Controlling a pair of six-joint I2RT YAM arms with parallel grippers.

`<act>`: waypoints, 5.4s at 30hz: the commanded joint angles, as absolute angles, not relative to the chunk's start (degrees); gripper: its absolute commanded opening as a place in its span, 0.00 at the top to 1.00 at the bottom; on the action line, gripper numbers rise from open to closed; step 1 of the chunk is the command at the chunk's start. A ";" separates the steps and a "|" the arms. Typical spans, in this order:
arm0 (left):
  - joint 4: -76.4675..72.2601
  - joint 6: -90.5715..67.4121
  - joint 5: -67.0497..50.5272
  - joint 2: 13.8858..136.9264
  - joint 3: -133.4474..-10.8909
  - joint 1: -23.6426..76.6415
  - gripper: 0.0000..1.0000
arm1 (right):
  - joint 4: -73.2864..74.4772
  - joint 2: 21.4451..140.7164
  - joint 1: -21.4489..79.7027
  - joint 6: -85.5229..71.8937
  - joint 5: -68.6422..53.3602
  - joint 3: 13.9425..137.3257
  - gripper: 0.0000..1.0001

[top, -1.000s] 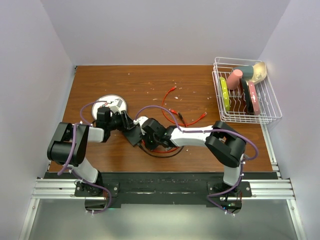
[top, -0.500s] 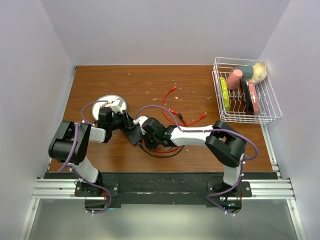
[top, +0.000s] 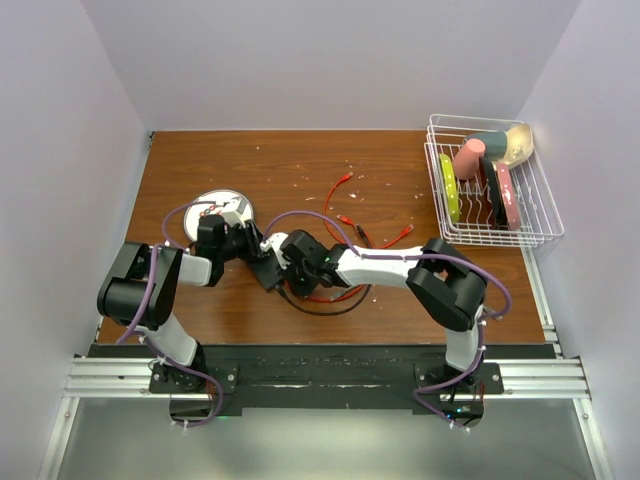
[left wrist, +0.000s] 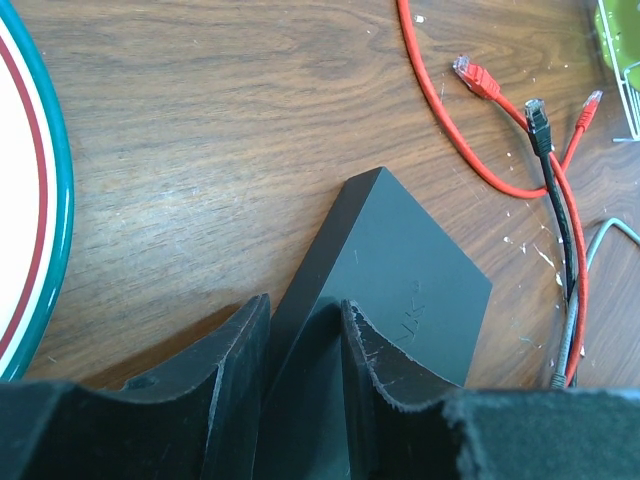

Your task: Insert the plug into the switch port

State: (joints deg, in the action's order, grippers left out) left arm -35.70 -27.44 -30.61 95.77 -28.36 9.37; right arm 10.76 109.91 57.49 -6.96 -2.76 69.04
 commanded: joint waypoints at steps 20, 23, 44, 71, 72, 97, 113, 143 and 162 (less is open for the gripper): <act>-25.22 -31.99 -38.85 94.48 -22.06 16.26 1.00 | -15.39 105.55 54.84 -10.11 7.56 73.21 1.00; -25.22 -31.91 -39.02 94.66 -22.15 16.52 1.00 | -14.76 106.87 54.84 -9.93 7.65 74.27 1.00; -23.29 -35.33 -37.44 86.31 -18.55 18.28 1.00 | -24.16 112.85 53.88 -18.80 3.87 74.62 1.00; -35.33 -42.71 -36.03 96.15 -13.01 26.63 1.00 | -29.09 113.73 53.79 -14.32 9.40 76.02 1.00; -35.59 -42.89 -35.86 96.33 -12.75 26.89 1.00 | -28.57 113.90 53.70 -15.02 10.71 76.55 1.00; -22.07 -37.27 -27.51 80.51 -28.55 22.07 0.69 | -27.68 104.96 53.70 -17.49 9.14 61.18 0.45; -12.58 -28.48 -23.74 89.55 -45.60 13.89 0.54 | -23.91 99.67 53.61 -17.67 9.14 57.39 0.27; -10.28 -23.38 -18.10 108.72 -54.85 9.76 0.55 | -18.02 110.12 55.99 -18.46 6.85 62.22 0.44; -12.22 -23.73 -19.95 109.16 -50.89 9.41 0.57 | -16.35 116.36 56.78 -18.54 10.63 66.71 0.73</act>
